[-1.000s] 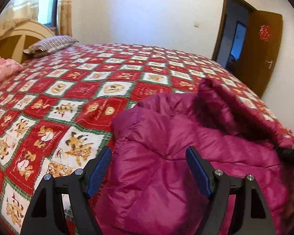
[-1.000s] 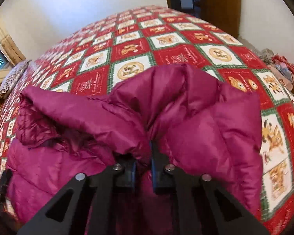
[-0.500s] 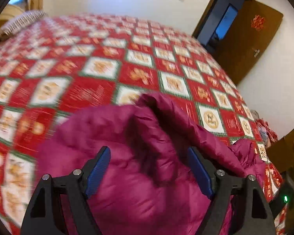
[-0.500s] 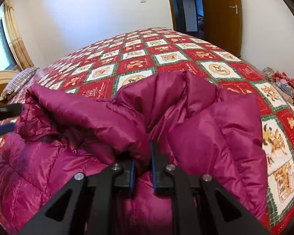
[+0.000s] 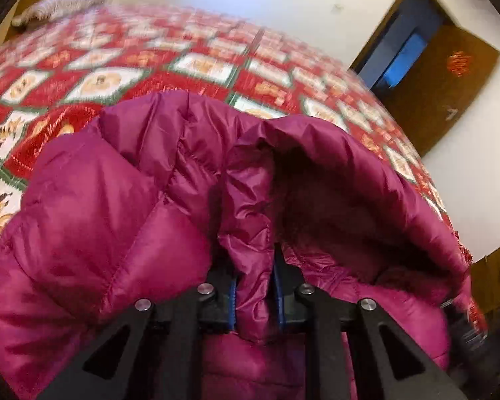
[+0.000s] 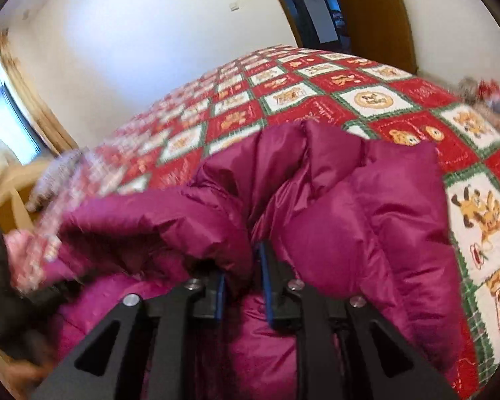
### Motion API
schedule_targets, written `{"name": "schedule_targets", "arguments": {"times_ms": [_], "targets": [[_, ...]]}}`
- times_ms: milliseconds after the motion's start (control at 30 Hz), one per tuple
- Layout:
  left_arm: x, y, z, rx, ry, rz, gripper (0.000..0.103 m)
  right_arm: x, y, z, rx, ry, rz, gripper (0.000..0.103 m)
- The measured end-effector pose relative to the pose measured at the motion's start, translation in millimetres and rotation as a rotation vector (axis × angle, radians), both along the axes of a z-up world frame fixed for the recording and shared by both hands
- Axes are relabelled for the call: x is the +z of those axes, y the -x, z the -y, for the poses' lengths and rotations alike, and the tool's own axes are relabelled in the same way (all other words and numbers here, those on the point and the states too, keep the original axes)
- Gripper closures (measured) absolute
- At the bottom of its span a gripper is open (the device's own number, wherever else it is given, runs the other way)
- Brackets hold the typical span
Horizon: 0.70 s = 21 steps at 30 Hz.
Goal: Fold large clothes
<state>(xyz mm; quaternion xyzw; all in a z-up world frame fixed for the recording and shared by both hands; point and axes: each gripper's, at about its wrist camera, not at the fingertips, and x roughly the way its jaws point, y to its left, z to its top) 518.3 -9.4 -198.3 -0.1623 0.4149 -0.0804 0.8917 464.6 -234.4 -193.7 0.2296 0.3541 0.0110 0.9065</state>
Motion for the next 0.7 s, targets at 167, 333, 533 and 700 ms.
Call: {"name": "schedule_targets", "arguments": {"times_ms": [167, 333, 533, 700], "targets": [[-3.5, 4.5, -4.4, 0.009, 0.041, 0.023, 0.085, 53.2, 33.5, 23.4, -0.163, 0.082, 0.106, 0.051], [-3.5, 5.5, -7.1, 0.009, 0.058, 0.032, 0.085, 106.0, 21.5, 20.8, -0.152, 0.065, 0.14, 0.051], [-3.4, 7.7, -7.5, 0.008, 0.057, 0.037, 0.085, 96.0, -53.1, -33.1, 0.015, 0.049, -0.017, 0.074], [-4.8, 7.4, -9.5, 0.005, 0.067, 0.038, 0.085, 25.5, -47.7, -58.9, 0.075, 0.155, -0.262, 0.081]]}}
